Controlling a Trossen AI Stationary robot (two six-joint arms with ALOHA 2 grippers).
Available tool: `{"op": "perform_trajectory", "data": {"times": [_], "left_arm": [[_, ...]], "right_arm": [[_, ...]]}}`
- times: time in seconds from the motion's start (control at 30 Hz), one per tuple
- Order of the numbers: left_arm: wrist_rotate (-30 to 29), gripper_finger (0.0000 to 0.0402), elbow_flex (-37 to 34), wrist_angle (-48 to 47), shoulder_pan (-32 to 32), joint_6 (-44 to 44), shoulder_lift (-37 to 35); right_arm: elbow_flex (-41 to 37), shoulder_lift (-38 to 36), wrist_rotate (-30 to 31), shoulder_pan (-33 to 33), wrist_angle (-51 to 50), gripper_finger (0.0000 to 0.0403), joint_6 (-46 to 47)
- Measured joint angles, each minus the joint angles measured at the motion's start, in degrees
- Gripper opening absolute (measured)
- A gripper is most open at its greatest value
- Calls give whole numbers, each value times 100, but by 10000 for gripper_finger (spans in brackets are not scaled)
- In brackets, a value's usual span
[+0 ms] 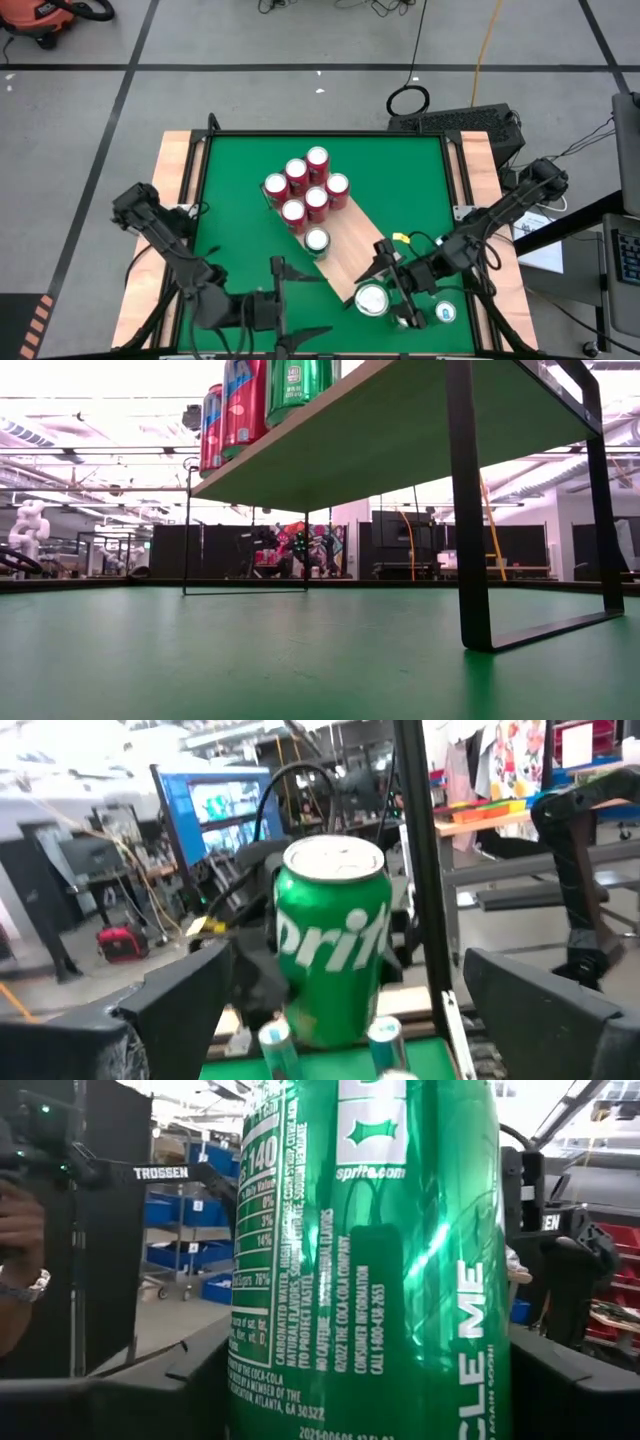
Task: Place canned beverage on shelf
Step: Put the green soda can on the shelf aligned with the other green soda can
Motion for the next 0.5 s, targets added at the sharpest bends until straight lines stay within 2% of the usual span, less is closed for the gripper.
{"op": "perform_trajectory", "data": {"times": [0.17, 0.37, 0.5], "left_arm": [[334, 396, -2, 856, 221, 342, 443], [640, 396, -2, 1588, 513, 344, 804], [1109, 396, -2, 1863, 688, 445, 973]], "right_arm": [[-16, 26, -46, -120, 10, 290, -56], [-16, 26, -590, -222, 39, 290, -221], [-16, 26, -625, -242, 58, 290, -353]]}}
